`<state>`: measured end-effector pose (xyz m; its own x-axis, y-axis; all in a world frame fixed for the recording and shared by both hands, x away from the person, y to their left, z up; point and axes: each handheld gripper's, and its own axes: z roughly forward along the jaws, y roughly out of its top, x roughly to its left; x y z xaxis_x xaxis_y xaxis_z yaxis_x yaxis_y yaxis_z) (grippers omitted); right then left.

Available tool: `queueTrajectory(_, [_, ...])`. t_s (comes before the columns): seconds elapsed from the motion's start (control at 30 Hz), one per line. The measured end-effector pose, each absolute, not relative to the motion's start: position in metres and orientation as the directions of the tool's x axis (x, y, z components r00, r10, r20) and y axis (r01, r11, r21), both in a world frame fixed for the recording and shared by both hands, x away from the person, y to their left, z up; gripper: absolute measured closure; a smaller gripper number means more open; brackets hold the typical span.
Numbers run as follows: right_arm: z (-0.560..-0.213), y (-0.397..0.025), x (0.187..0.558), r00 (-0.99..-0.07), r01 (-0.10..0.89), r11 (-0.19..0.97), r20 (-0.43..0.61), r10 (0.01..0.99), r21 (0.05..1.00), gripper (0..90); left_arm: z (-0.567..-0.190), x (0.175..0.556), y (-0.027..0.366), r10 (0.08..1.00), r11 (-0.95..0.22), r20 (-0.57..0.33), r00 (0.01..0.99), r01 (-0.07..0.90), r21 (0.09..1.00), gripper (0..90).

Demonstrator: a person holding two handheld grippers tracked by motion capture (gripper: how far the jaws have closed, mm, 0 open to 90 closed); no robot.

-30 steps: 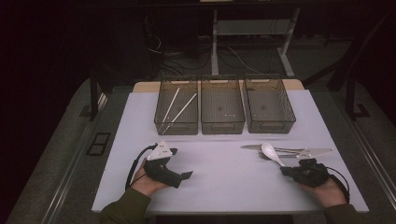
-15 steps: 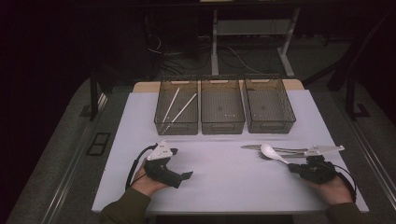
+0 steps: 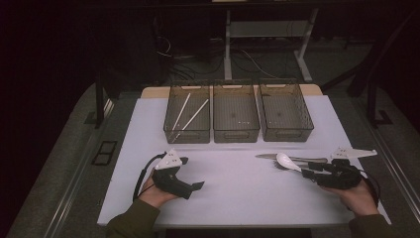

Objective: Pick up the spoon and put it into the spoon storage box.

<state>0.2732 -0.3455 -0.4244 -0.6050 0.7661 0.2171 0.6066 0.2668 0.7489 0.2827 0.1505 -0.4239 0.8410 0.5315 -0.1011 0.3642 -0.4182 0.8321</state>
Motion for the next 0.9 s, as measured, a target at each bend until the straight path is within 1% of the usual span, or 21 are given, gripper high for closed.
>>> queueTrajectory(0.07, [-0.423,-0.343,0.277,-0.612,0.599,0.269,0.214,0.762,0.754,46.3,-0.424,0.283,0.15,0.53,-0.422,-0.099,0.842,0.363,0.831,0.0])
queueTrajectory(0.17, [-0.42,-0.339,0.287,-0.619,0.581,0.264,0.208,0.757,0.77,44.1,-0.424,0.283,0.15,0.531,-0.421,-0.1,0.842,0.364,0.831,0.0])
queueTrajectory(0.37, [-0.416,-0.33,0.303,-0.623,0.566,0.247,0.212,0.753,0.786,43.9,-0.424,0.283,0.15,0.53,-0.424,-0.098,0.842,0.364,0.83,0.0])
queueTrajectory(0.63, [-0.418,-0.317,0.321,-0.625,0.562,0.258,0.199,0.754,0.786,44.1,-0.424,0.283,0.15,0.527,-0.425,-0.096,0.844,0.36,0.831,0.0])
queueTrajectory(0.9, [-0.427,-0.316,0.321,-0.618,0.584,0.286,0.188,0.763,0.76,45.2,-0.423,0.282,0.15,0.523,-0.422,-0.095,0.847,0.355,0.834,0.0])
